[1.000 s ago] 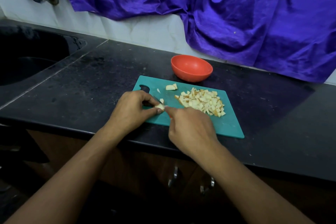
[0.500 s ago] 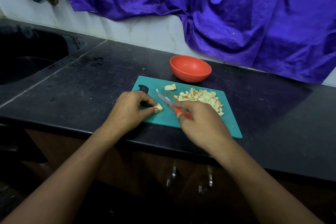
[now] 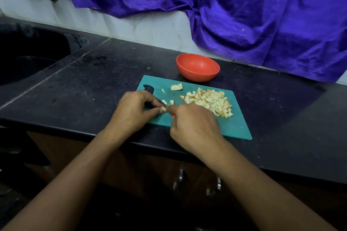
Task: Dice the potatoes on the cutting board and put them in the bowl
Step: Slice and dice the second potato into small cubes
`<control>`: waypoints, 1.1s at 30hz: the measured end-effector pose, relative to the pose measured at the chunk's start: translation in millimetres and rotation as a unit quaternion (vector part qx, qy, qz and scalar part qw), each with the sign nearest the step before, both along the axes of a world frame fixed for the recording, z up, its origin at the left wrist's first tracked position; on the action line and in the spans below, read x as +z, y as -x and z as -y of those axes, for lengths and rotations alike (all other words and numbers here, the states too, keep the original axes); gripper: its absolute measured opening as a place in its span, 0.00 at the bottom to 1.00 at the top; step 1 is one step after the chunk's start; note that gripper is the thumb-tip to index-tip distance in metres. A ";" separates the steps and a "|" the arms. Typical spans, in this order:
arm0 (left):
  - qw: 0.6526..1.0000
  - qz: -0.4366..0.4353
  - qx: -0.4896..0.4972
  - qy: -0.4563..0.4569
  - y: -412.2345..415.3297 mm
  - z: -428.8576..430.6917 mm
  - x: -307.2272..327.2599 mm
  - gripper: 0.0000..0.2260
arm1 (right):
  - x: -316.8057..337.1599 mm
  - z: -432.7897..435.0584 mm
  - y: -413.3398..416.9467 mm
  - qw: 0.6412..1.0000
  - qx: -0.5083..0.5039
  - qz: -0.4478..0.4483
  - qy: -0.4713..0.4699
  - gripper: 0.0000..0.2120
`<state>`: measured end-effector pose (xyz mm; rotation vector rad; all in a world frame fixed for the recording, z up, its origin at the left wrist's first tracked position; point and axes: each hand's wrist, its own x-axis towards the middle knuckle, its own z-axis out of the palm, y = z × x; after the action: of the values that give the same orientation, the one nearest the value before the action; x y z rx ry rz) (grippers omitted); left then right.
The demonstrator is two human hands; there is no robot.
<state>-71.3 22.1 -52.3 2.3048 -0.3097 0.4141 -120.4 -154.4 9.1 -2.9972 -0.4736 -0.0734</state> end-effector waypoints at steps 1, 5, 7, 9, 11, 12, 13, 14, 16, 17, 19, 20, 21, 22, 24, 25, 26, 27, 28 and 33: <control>1.000 0.001 0.000 -0.001 0.4 -0.1 0.3 0.06 | -6.6 0.5 3.6 1.000 0.009 0.018 0.006 0.24; 1.000 0.008 0.006 -0.003 0.6 0.1 -0.5 0.05 | -34.4 15.1 18.2 0.997 0.034 0.070 -0.003 0.26; 1.000 0.004 0.010 -0.009 0.5 0.1 -0.2 0.05 | -36.4 25.9 18.0 0.997 0.034 0.063 -0.033 0.24; 1.000 -0.003 0.010 -0.009 -0.1 0.6 -0.1 0.05 | -31.7 36.1 14.5 0.993 0.009 0.006 -0.116 0.20; 1.000 -0.013 0.012 -0.005 0.3 0.5 0.3 0.05 | -26.5 44.3 6.3 0.970 -0.028 -0.075 -0.231 0.17; 1.000 -0.018 0.016 -0.002 1.0 0.6 0.6 0.05 | -23.0 46.6 3.5 0.955 -0.047 -0.099 -0.275 0.16; 1.000 -0.021 0.020 0.003 1.8 0.9 1.0 0.04 | -19.1 47.2 2.3 0.948 -0.058 -0.105 -0.296 0.16; 0.999 -0.023 0.023 0.007 2.5 1.5 1.5 0.04 | -15.9 47.0 1.4 0.947 -0.059 -0.099 -0.299 0.16; 0.999 -0.024 0.030 0.011 3.7 2.3 1.4 0.04 | -8.7 42.2 1.5 0.963 -0.048 -0.063 -0.258 0.17; 0.999 -0.022 0.032 0.012 4.3 2.5 1.2 0.04 | -5.4 38.0 3.2 0.974 -0.043 -0.043 -0.220 0.18; 0.999 -0.015 0.032 0.013 4.4 2.0 0.9 0.04 | -0.3 28.2 7.5 0.987 -0.034 -0.011 -0.156 0.19; 0.999 -0.011 0.032 0.012 4.4 1.8 0.5 0.04 | 1.4 23.8 9.2 0.990 -0.032 -0.004 -0.134 0.19; 0.999 -0.006 0.030 0.011 4.5 1.2 0.1 0.04 | 2.0 19.8 10.2 0.992 -0.030 -0.003 -0.120 0.20; 1.000 0.000 0.028 0.009 5.1 1.1 0.2 0.04 | 2.5 16.9 11.1 0.993 -0.028 -0.005 -0.111 0.20; 1.000 0.008 0.024 0.008 5.8 0.6 0.7 0.04 | 3.2 13.1 12.6 0.995 -0.028 -0.010 -0.097 0.20; 1.000 0.010 0.024 0.008 5.5 0.2 0.3 0.04 | 3.8 11.5 13.0 0.996 -0.027 -0.010 -0.090 0.21; 1.000 0.011 0.024 0.006 5.1 0.0 -0.3 0.04 | 4.5 10.0 13.6 0.996 -0.024 -0.010 -0.084 0.21; 1.000 0.010 0.025 0.003 4.9 -0.1 -0.4 0.04 | 5.0 8.3 13.6 0.997 -0.021 -0.011 -0.078 0.21; 1.000 0.009 0.026 0.002 4.9 0.2 -0.4 0.04 | 5.4 6.6 12.8 0.997 -0.018 -0.013 -0.072 0.21; 1.000 0.007 0.026 0.002 5.4 1.4 0.7 0.05 | 0.9 -5.1 6.2 1.000 -0.002 -0.001 -0.029 0.21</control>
<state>-76.7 20.7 -51.6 2.3109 -0.2566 0.4565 -126.6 -149.3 10.0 -2.9420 -0.4568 -0.0841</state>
